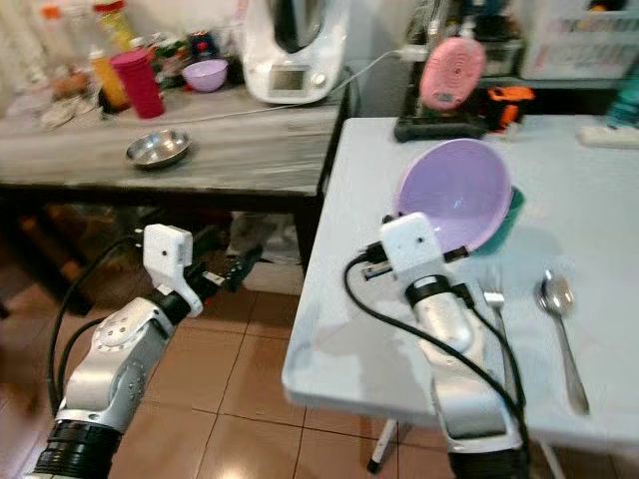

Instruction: Setting the table

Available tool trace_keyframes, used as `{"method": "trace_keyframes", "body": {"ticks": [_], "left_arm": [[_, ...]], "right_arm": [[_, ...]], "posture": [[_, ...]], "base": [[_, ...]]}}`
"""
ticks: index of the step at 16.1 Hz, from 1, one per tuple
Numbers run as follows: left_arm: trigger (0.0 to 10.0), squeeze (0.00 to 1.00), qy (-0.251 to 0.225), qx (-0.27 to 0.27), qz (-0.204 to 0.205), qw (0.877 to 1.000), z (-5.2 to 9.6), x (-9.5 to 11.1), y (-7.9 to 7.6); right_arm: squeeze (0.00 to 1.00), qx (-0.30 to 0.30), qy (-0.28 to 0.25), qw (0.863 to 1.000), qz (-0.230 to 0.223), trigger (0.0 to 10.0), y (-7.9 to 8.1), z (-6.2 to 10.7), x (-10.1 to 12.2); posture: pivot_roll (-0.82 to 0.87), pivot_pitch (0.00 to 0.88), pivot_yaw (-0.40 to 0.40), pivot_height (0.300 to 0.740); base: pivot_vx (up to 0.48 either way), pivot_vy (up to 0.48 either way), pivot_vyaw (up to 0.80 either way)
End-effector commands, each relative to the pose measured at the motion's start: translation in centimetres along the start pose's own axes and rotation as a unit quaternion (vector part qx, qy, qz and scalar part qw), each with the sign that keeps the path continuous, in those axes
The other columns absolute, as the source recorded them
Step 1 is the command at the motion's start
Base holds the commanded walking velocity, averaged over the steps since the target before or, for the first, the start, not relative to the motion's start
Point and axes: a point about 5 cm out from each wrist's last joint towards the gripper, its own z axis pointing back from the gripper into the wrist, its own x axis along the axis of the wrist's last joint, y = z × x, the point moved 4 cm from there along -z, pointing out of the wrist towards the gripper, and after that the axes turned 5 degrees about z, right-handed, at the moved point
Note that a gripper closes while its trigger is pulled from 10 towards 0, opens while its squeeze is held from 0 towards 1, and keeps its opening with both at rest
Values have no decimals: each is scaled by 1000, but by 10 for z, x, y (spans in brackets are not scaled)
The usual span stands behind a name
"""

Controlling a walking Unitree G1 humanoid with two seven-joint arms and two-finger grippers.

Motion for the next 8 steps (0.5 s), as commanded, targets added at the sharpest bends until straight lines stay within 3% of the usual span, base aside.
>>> {"method": "trace_keyframes", "body": {"ticks": [1,3,8], "left_arm": [[10000,0,-3,-5,-3,1000,-2,1,-3],[10000,0,-1,-6,-3,1000,1,0,-3],[10000,0,1,-7,-4,1000,2,-2,-5]], "right_arm": [[0,-11,-9,1000,4,10000,-8,2,5],[0,-8,-9,1000,5,10000,-8,1,4],[0,-4,-7,1000,6,10000,-5,1,2]], "posture": [[-279,0,122,740],[-272,0,121,740],[-268,0,120,740]], "base": [[0,401,-688],[0,407,-550],[0,435,0]]}}
